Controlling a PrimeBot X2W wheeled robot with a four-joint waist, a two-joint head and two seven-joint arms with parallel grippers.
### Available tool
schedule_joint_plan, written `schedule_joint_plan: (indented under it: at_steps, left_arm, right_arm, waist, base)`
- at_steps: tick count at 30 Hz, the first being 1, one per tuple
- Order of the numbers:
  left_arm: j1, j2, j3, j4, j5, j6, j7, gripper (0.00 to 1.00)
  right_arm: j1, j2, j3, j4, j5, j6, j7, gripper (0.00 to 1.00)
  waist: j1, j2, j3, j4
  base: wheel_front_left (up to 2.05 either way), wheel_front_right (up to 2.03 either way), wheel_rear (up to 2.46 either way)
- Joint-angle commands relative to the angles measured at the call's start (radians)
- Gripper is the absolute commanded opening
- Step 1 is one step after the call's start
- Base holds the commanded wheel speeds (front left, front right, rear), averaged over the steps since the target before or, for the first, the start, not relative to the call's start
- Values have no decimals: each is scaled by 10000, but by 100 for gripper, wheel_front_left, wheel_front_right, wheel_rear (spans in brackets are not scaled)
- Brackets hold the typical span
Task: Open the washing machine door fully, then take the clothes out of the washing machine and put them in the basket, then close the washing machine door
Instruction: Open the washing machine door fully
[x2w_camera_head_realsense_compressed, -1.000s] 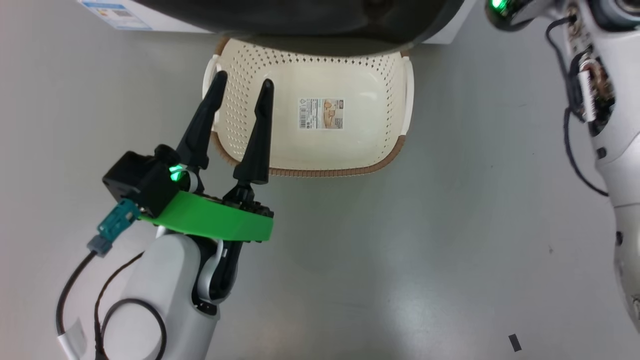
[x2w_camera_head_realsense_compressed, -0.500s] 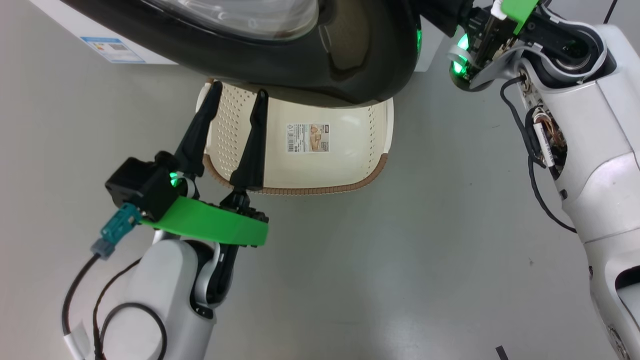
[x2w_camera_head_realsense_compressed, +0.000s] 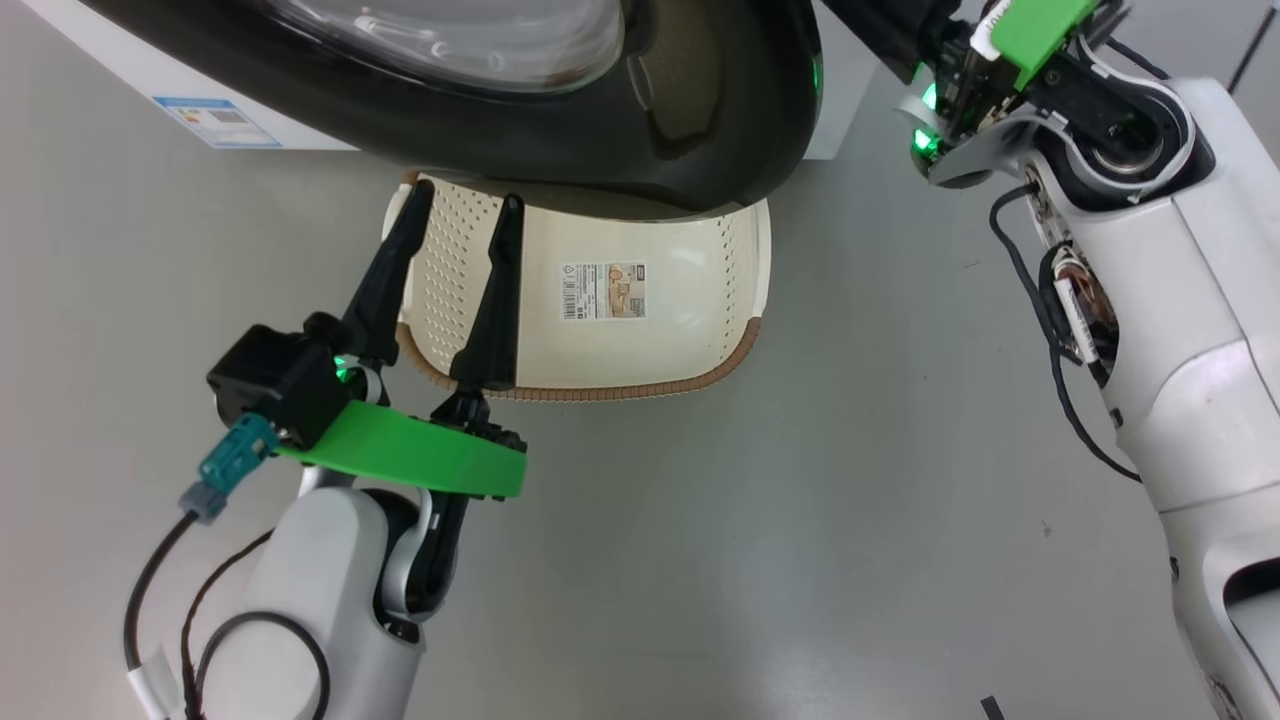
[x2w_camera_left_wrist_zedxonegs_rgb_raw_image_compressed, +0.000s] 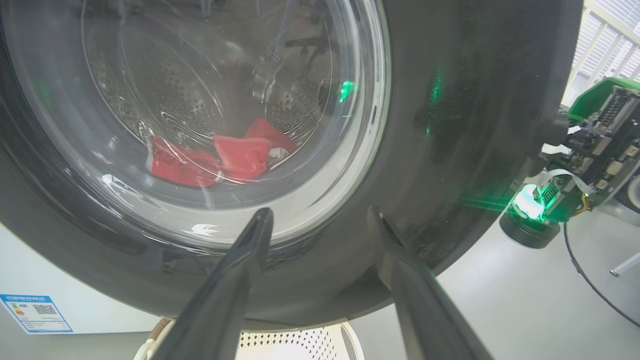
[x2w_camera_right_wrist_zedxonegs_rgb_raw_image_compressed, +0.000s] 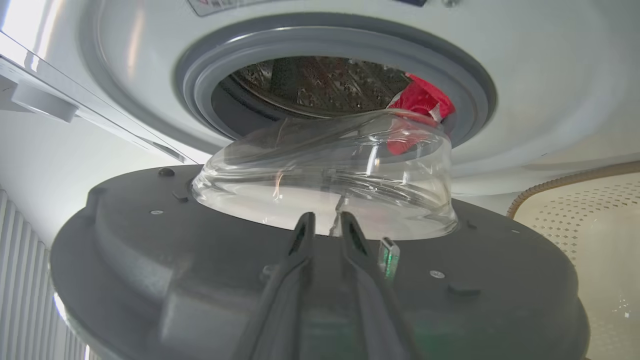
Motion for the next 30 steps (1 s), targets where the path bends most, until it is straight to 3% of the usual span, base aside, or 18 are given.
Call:
schedule_joint_plan:
  at_steps: [1, 11, 15, 18, 24, 30]
  left_arm:
    - [175, 256, 339, -204, 85, -78, -120, 100]
    - [221, 256, 447, -184, 26, -40, -120, 100]
    - [243, 256, 471, -144, 35, -55, -120, 100]
    - [257, 256, 537, -105, 61, -57, -120, 100]
    - [371, 256, 686, -105, 196, -64, -120, 100]
    - [554, 256, 827, -249, 380, -51, -120, 100]
  right_arm:
    - [286, 47, -13, -526, -520, 40, -598, 100]
    - [1518, -680, 689, -2077, -2631, 40, -2593, 100]
    - [2209, -1482, 1748, -3004, -4384, 40, -4253, 100]
    - [2584, -1841, 2154, -3325, -4979, 40, -5237, 100]
    - [2998, -2660, 3036, -3109, -7263, 40, -7453, 100]
    - [3514, -2630, 2788, -2613, -9506, 40, -8344, 100]
  waist:
    - [0, 0, -11, -46]
    - [0, 0, -74, -213]
    - [0, 0, -101, -251]
    - [0, 0, -140, -289]
    - [0, 0, -240, -389]
    - [0, 0, -323, -482]
  base:
    - [0, 0, 0]
    - [0, 0, 0]
    - [0, 0, 0]
    - [0, 0, 0]
    - [0, 0, 0]
    - [0, 0, 0]
